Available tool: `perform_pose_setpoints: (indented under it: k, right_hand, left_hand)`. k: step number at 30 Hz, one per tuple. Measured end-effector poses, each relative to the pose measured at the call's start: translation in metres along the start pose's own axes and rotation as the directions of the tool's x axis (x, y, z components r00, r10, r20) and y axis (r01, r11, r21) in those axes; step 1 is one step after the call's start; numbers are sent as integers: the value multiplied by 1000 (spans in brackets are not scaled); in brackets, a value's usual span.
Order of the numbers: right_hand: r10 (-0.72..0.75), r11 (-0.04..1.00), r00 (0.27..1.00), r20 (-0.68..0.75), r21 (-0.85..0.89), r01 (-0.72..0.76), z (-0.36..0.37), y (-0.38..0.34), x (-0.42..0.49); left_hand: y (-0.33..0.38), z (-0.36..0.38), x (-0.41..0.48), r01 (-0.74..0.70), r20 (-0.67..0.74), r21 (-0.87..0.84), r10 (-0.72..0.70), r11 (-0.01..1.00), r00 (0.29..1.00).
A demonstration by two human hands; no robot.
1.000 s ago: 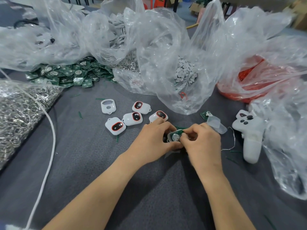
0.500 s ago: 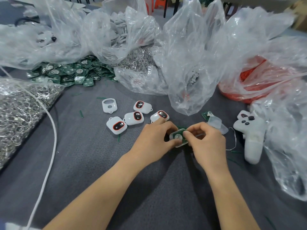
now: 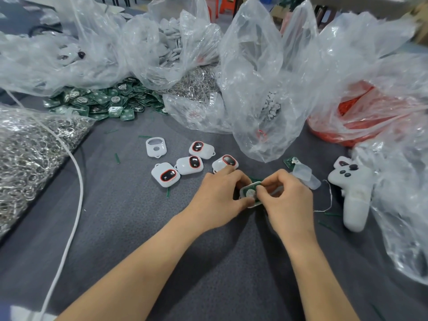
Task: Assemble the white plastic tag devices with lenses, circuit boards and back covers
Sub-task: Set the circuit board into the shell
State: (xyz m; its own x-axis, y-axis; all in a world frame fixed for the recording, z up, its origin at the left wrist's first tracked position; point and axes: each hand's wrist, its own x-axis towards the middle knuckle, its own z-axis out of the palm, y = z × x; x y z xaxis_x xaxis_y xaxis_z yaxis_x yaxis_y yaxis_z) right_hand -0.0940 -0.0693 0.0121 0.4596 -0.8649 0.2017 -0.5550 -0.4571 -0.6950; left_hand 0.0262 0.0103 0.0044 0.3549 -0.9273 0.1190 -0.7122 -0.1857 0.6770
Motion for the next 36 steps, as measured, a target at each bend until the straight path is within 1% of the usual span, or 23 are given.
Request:
perform_pose_setpoints:
  k: [2, 3, 6, 8, 10, 12, 13, 14, 16, 19, 24, 29, 36]
  right_hand:
    - [14, 1000, 1000, 2, 27, -14, -1, 2, 1]
    - [43, 997, 999, 22, 69, -45, -2, 3, 2]
    - [132, 958, 979, 157, 232, -167, -6, 5, 4]
    - [112, 949, 970, 216, 268, -169, -7, 6, 6]
    - [85, 922, 968, 235, 349, -165, -8, 4, 5]
    - [100, 827, 965, 244, 519, -217, -8, 1, 5]
    - [106, 782, 964, 242, 579, -231, -8, 0, 5]
    - [98, 762, 968, 229, 609, -222, -9, -2, 4]
    - [69, 775, 980, 186, 608, -170, -8, -3, 3]
    - [41, 831, 990, 138, 545, -110, -7, -3, 3]
    - [54, 792, 983, 173, 593, -147, -8, -3, 4]
    - [72, 815, 981, 182, 557, -163, -7, -2, 4]
    - [72, 824, 986, 149, 548, -143, -9, -3, 4]
  left_hand:
    - [1, 1, 0, -5, -1, -11, 5, 1000, 1000]
    - [1, 1, 0, -7, 1, -24, 7, 1000, 1000]
    - [1, 0, 0, -6, 7, -105, 7, 994, 1000]
    - [0, -2, 0, -1, 3, -172, 1, 985, 1000]
    - [1, -2, 1, 4, -24, -301, -11, 954, 1000]
    - [3, -2, 1, 16, -56, -473, -48, 881, 997]
    - [4, -1, 1, 23, -70, -538, -72, 843, 995]
    - [4, -1, 2, 28, -82, -581, -93, 814, 992]
    - [4, 0, 3, 43, -89, -627, -127, 777, 988]
    - [4, 0, 3, 62, -81, -670, -156, 739, 984]
    - [3, 2, 3, 68, -68, -656, -148, 752, 987]
    - [2, 4, 3, 81, -62, -635, -156, 768, 986]
    - [3, 0, 3, 136, 37, -733, -160, 666, 986]
